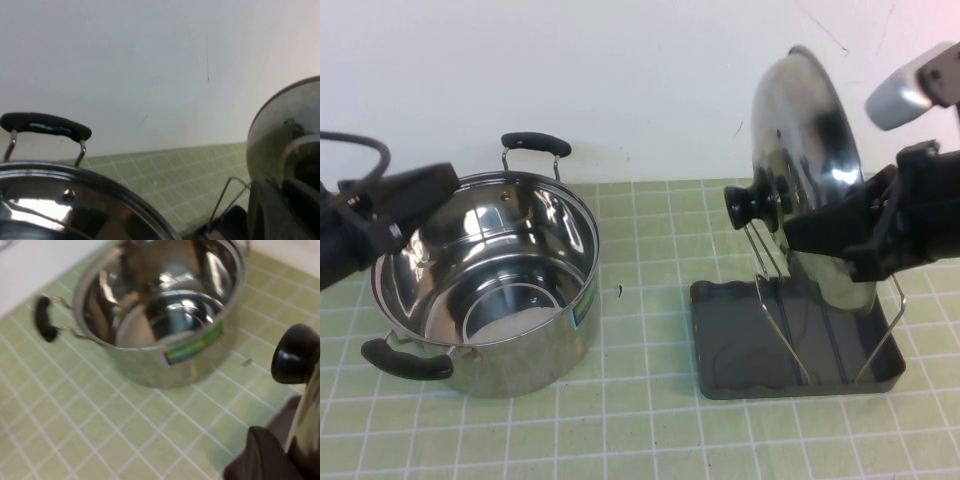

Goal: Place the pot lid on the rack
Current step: Place the pot lid on the pot rack

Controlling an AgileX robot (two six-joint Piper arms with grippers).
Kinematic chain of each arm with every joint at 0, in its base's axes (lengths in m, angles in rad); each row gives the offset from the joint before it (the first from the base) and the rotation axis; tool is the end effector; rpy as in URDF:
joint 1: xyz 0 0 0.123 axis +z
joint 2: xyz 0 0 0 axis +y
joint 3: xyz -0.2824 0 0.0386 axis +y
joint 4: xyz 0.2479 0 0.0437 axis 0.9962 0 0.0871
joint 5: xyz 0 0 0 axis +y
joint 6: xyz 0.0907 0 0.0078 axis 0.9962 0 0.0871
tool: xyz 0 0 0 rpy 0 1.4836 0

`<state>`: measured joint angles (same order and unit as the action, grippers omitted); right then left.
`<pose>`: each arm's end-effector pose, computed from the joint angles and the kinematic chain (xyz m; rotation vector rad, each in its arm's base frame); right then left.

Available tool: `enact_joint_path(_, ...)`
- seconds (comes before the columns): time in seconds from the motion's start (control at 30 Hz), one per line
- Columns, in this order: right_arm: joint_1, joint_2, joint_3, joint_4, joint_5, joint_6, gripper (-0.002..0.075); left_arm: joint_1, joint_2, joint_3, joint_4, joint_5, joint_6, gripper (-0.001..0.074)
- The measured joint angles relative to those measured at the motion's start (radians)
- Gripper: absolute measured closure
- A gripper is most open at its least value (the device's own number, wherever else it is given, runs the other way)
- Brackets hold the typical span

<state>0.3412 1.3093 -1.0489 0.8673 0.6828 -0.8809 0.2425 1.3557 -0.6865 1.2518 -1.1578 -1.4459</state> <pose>0.2474 0.1344 0.3354 -0.7923 2.0675 0.6687 0.2558 -0.0182 0.2893 0.2328 1.6346 -1.0467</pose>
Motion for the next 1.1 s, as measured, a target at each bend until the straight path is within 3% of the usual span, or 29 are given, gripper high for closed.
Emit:
enact_joint_path(0.17, 0.0, 0.097, 0.0, -0.019, -0.037, 0.002, 0.0643, 0.005, 0.0, 0.0, 0.107, -0.004, -0.009, 0.0728)
enact_joint_path(0.47, 0.0, 0.174, 0.0, -0.024, -0.055, -0.001, 0.0631, 0.005, 0.0, 0.0, 0.152, -0.009, -0.009, 0.0733)
enact_joint_path(0.7, 0.0, 0.174, 0.0, -0.024, -0.073, -0.046, 0.0508, 0.005, -0.006, 0.0, 0.176, -0.009, -0.009, 0.0734)
enact_joint_path(0.8, -0.005, 0.172, 0.0, -0.024, -0.067, -0.048, 0.049, 0.005, -0.036, 0.0, 0.184, -0.009, -0.009, 0.0733)
enact_joint_path(0.9, -0.024, 0.139, 0.0, -0.03, -0.048, -0.048, 0.0494, 0.005, -0.111, 0.0, 0.21, 0.055, -0.009, 0.0734)
enact_joint_path(1.1, -0.056, -0.072, 0.002, -0.077, -0.065, -0.052, 0.0558, 0.005, -0.373, 0.004, 0.415, 0.36, -0.159, 0.0734)
